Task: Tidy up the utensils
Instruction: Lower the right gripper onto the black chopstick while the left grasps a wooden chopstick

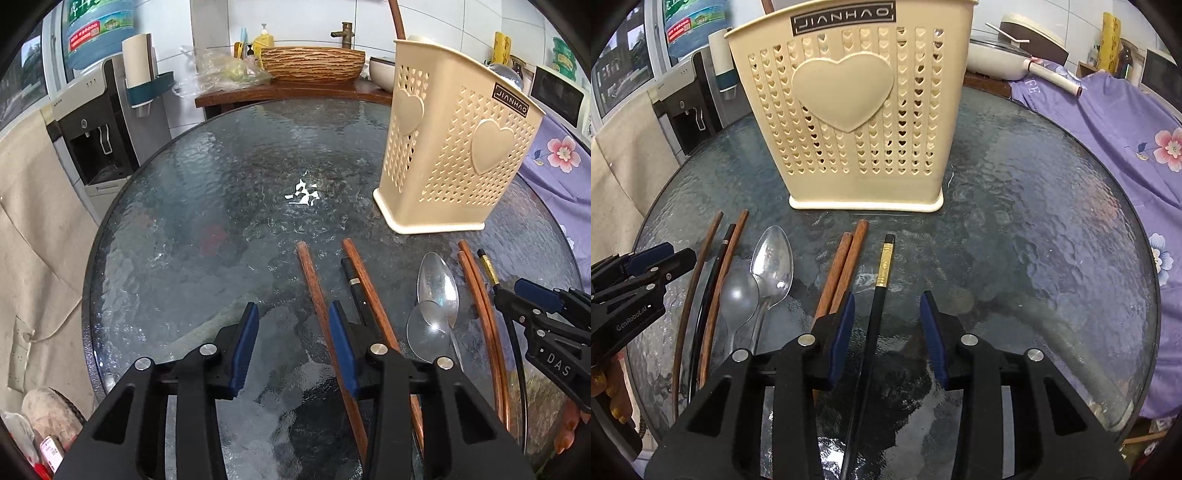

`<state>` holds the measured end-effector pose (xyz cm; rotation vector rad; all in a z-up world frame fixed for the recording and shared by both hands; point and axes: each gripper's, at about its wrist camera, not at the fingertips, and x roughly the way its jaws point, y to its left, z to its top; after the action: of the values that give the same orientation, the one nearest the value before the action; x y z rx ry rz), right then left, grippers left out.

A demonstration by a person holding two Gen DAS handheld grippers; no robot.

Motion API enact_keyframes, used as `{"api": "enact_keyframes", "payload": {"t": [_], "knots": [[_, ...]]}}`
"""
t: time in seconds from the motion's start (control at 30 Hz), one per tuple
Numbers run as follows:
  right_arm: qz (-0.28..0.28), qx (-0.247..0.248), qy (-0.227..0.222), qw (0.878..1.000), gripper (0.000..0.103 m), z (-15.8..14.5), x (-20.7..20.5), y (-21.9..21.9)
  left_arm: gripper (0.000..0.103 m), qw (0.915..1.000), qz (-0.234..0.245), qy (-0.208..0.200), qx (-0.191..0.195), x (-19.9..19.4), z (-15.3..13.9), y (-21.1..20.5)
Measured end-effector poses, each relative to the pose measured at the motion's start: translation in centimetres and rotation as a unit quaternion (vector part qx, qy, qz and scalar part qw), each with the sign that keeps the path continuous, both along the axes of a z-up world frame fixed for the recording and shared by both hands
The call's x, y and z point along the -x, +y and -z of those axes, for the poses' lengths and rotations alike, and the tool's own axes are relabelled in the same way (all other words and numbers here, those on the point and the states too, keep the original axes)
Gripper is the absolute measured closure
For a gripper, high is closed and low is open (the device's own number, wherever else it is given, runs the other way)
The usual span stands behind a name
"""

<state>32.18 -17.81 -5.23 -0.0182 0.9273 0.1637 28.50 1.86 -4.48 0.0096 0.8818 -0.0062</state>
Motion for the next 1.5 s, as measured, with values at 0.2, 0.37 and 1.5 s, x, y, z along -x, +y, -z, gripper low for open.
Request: {"api": "enact_keyframes", "payload": {"t": [0.2, 0.37, 1.5], "knots": [[0.005, 0.008, 0.001, 1.000, 0.071, 0.4, -0.3, 0.4, 0.069, 1.0000, -0.003, 0.005, 0.006, -0.5, 0.3, 0.1], [0.008, 0.015, -0.001, 1.000, 0.071, 0.4, -0.6, 0.7, 0.069, 0.9999, -0.003, 0.006, 0.009, -1.0, 0.2, -0.1], [0.012, 0.025, -0.010, 1.000, 0.087, 0.4, -2.4, 1.8, 0.095, 0.9997, 0.005, 0.008, -0.022, -3.5, 0.4, -3.1]]}}
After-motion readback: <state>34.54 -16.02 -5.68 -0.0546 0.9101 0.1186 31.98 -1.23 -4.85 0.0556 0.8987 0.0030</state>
